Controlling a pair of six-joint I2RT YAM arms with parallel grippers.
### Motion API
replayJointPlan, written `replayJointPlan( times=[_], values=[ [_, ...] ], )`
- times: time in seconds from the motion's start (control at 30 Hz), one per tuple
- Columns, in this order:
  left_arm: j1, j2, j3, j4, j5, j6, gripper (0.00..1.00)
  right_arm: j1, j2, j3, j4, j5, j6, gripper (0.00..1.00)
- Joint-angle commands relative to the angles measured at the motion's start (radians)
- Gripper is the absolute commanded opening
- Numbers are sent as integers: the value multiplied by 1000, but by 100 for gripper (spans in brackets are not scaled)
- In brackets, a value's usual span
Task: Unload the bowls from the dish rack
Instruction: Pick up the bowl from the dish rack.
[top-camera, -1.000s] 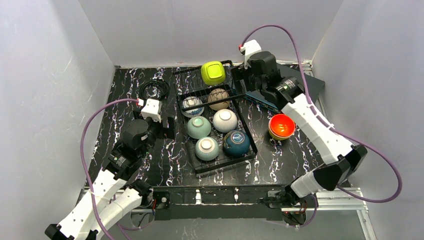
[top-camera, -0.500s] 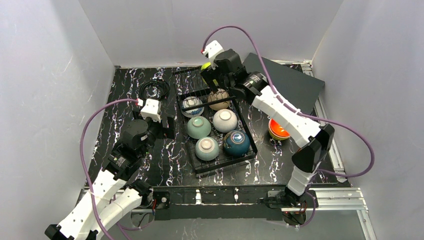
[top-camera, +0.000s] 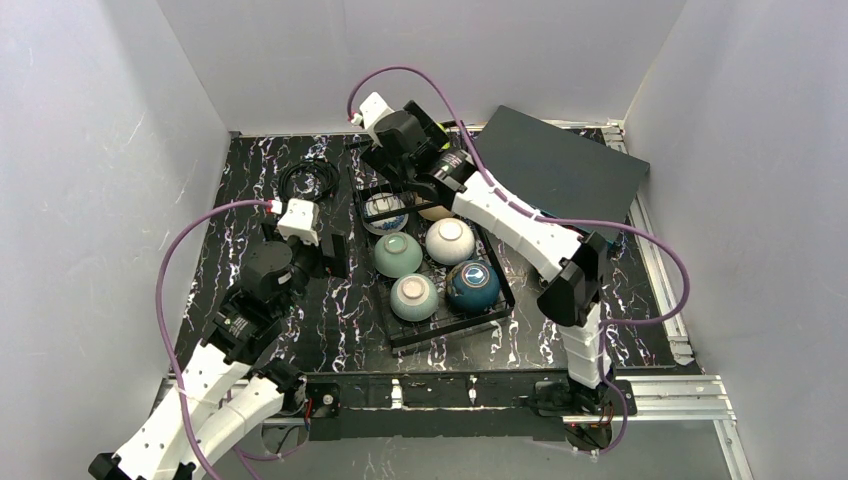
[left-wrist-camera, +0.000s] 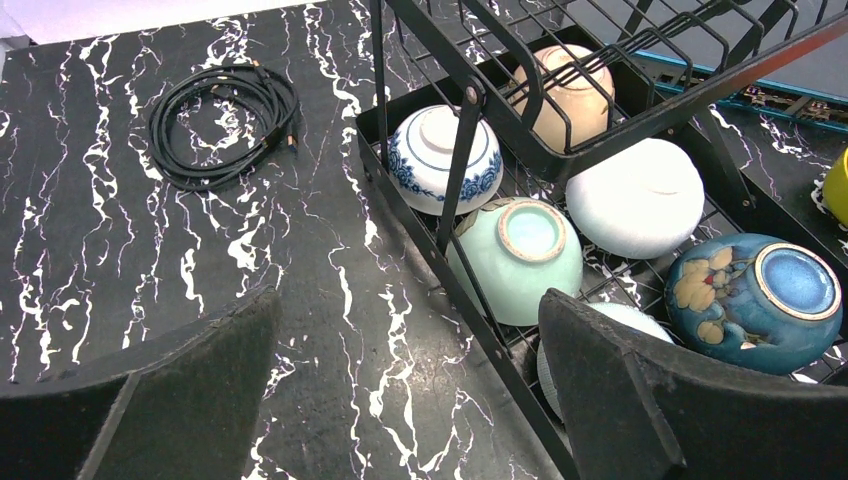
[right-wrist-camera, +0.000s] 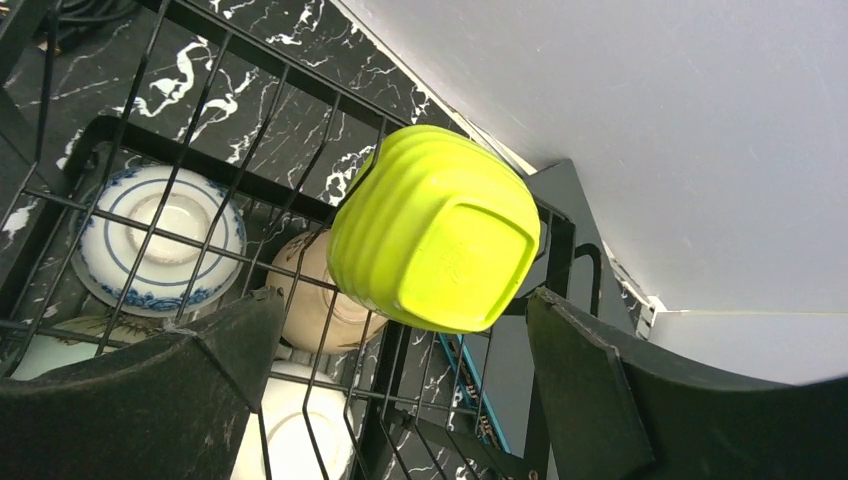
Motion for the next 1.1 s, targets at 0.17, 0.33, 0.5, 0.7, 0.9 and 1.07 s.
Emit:
replayJointPlan(
  times=[0.17,0.33,0.5,0.7,0.9,1.07],
  values=[
    [6,-21,-10,17,-20,6,98,15,88,85,12,145,-56,99],
    [5,-25,-10,17,-18,6,98,16,129,84,30,186,-92,99],
    [6,-28,-10,17,-20,6,98,15,172,81,45,231,-129,99],
    [6,-28,-11,17,-19,7,98,15,203,65,59,306,-164,99],
    [6,-25,-11,19,-20,7,98,22,215,43,100,373,-206,99],
    [6,-23,-12,17,-21,7,98,23,215,18,145,412,-246,97]
  ],
)
